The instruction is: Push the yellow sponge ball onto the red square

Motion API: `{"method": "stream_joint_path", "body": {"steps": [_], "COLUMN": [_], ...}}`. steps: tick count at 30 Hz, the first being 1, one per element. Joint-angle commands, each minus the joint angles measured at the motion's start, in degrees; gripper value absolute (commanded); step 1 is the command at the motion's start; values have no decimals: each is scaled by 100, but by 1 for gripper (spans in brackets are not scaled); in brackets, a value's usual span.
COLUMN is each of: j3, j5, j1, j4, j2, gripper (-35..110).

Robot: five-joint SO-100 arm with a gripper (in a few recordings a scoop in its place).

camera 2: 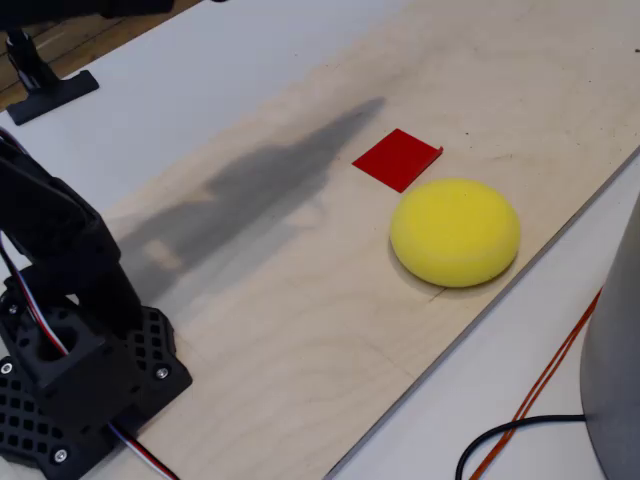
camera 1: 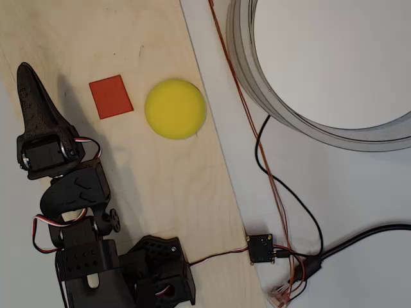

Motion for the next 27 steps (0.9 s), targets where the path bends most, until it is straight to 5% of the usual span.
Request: {"method": "stream_joint_path", "body": {"steps": [1, 9, 27], "j3": [844, 835, 870], "j5": [9, 114, 545], "j1": [360, 413, 1485], "j4": [-2153, -2065, -35], "j2": [-1670, -1652, -501], "gripper": [0, 0, 13]}}
